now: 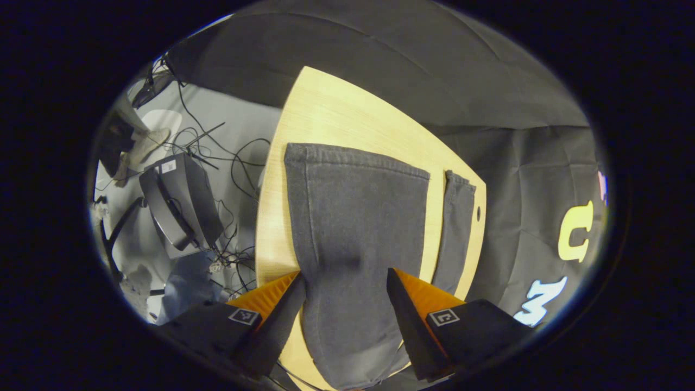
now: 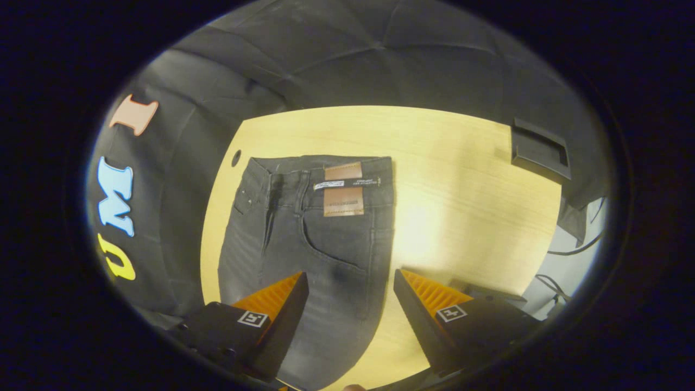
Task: Grasp the waist and the cuffs of the jeans and fold them to make the two legs overlap; first hold the waist and fold one-third of the jeans toward the cuffs, then hold the cuffs and fold the remaining one-third in the same direction to finish folding.
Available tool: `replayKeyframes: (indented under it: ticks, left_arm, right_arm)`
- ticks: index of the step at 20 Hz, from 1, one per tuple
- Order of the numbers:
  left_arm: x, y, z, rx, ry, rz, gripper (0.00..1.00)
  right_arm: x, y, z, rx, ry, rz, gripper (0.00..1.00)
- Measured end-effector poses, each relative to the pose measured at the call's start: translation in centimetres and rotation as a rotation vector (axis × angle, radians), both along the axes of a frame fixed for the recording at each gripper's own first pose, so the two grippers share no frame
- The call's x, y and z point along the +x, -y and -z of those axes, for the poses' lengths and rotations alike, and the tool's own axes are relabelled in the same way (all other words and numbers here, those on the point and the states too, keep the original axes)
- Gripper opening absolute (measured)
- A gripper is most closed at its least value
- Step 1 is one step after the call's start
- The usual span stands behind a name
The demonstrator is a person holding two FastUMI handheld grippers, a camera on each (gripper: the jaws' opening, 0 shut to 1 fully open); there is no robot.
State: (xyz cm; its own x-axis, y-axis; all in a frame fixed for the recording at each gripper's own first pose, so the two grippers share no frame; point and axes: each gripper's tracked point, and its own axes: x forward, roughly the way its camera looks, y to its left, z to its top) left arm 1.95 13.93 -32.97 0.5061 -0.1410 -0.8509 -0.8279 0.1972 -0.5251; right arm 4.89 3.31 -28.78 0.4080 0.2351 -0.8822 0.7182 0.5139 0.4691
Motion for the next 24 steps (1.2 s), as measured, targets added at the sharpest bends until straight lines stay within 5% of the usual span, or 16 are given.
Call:
replayKeyframes:
  ticks: [3, 4, 5, 6, 7, 8, 9, 13, 15, 24]
  left_arm:
    - [1.1, 0.3, 0.5, -0.003, 0.002, 0.033, 0.91]
    - [1.5, 0.6, 0.8, -0.01, 0.01, 0.041, 0.71]
    - [1.6, 0.6, 1.2, -0.013, 0.018, 0.058, 0.69]
    - [2.1, 0.9, 1.7, -0.023, 0.034, 0.069, 0.49]
    - [2.6, 0.9, 1.9, -0.041, 0.054, 0.065, 0.29]
    - [2.7, 1.0, 1.8, -0.05, 0.07, 0.08, 0.22]
    - [2.5, 1.0, 2.0, -0.051, 0.074, 0.101, 0.13]
    - [2.6, 0.8, 2.3, -0.057, 0.096, 0.123, 0.07]
    - [3.2, 0.9, 1.9, -0.07, 0.112, 0.121, 0.12]
    - [5.7, 2.6, -3.4, -0.088, 0.206, 0.205, 0.08]
  right_arm:
    - [1.9, 0.1, 0.7, 0.032, 0.018, -0.003, 0.95]
    - [2.5, -0.2, 0.8, 0.051, 0.014, -0.003, 0.91]
    - [2.4, -0.2, 1.6, 0.057, -0.015, -0.027, 0.81]
    - [2.1, 0.2, 2.1, 0.065, -0.029, -0.026, 0.54]
    - [1.6, 0.6, 2.6, 0.086, -0.041, 0.006, 0.44]
    - [1.6, 0.6, 2.6, 0.126, -0.038, 0.037, 0.21]
    - [1.6, 0.5, 2.7, 0.171, -0.026, 0.073, 0.2]
    - [1.7, 0.4, 2.8, 0.202, 0.012, 0.035, 0.07]
    - [1.8, 0.1, 2.4, 0.203, 0.023, 0.018, 0.02]
    - [2.3, 0.5, -2.1, 0.341, 0.096, -0.001, 0.0]
